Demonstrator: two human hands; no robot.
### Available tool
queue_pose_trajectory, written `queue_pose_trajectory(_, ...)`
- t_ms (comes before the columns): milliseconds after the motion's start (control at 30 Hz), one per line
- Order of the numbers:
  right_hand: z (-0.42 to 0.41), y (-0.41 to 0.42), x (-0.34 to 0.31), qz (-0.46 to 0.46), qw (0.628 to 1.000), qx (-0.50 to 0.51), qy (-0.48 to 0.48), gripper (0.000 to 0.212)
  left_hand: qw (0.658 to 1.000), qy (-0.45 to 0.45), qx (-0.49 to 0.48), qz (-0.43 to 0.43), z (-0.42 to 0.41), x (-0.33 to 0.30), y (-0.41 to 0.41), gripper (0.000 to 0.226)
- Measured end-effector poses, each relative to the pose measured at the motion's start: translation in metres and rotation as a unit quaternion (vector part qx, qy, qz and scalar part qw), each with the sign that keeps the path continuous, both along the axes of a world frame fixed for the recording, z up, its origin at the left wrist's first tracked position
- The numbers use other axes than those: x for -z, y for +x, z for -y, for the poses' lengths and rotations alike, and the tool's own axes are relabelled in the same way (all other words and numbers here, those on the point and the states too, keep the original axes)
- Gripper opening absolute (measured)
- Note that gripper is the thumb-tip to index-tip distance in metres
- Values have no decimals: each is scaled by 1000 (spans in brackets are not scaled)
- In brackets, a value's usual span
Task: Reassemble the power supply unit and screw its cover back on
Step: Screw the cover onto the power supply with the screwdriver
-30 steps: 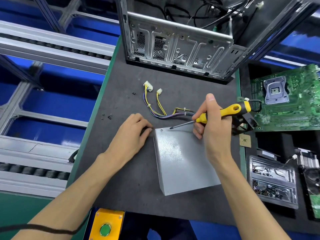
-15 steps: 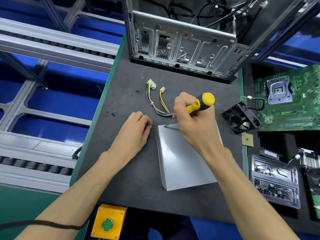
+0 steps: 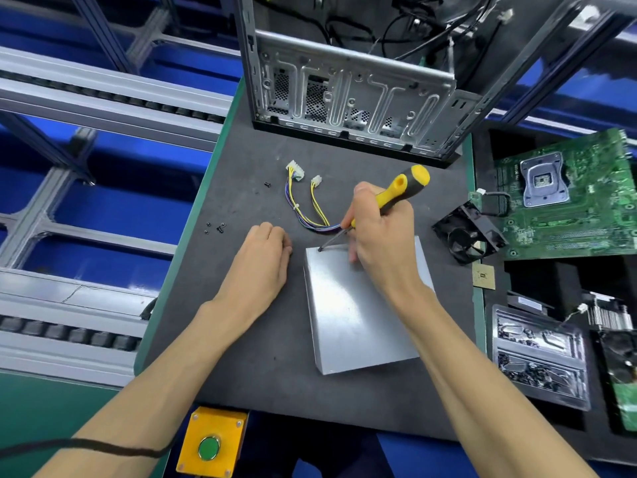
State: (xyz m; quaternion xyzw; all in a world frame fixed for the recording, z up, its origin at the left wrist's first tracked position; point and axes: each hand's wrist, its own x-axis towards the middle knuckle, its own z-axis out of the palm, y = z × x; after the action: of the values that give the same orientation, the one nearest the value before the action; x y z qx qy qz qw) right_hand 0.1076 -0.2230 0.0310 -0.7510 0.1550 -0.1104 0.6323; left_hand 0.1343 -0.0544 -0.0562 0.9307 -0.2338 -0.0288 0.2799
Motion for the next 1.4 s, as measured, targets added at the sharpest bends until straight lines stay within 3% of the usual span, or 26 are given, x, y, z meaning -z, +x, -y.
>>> queue_pose_trajectory(67,2,0,2,-8,999,9,34,36,998,-48,-23,-28,0,0,-2,8)
queue_pose_trajectory(133,4,1,3,-19,998,18,57,35,978,-151,-93,-114,0,-2,-4,11)
queue_pose_trajectory(267,6,2,8,-9,998,18,64,37,862,-374,-244,-240,14,-14,-6,14)
queue_pose_trajectory(400,8,1,13,34,996,54,67,47,750,-514,-293,-297,44,-27,-7,15)
queue_pose_trajectory(467,11,2,14,68,996,60,26,46,714,-540,-311,-318,58,-31,-9,14)
queue_pose_trajectory(567,21,-2,13,60,984,3,-169,25,708,-528,-339,-325,68,-31,-9,13)
queue_pose_trajectory(633,27,-6,17,17,947,-70,-313,17,703,-525,-352,-325,69,-31,-9,11)
queue_pose_trajectory(767,24,-8,27,-38,887,-124,-443,13,726,-493,-364,-312,72,-31,-7,6)
queue_pose_trajectory(1000,20,0,33,-35,861,-143,-487,24,738,-468,-379,-305,74,-32,-5,7)
queue_pose_trajectory(1300,18,0,37,-29,869,-134,-475,28,718,-487,-377,-325,73,-34,-7,7)
queue_pose_trajectory(1400,17,-2,38,-58,856,-106,-502,31,733,-469,-364,-332,73,-33,-6,6)
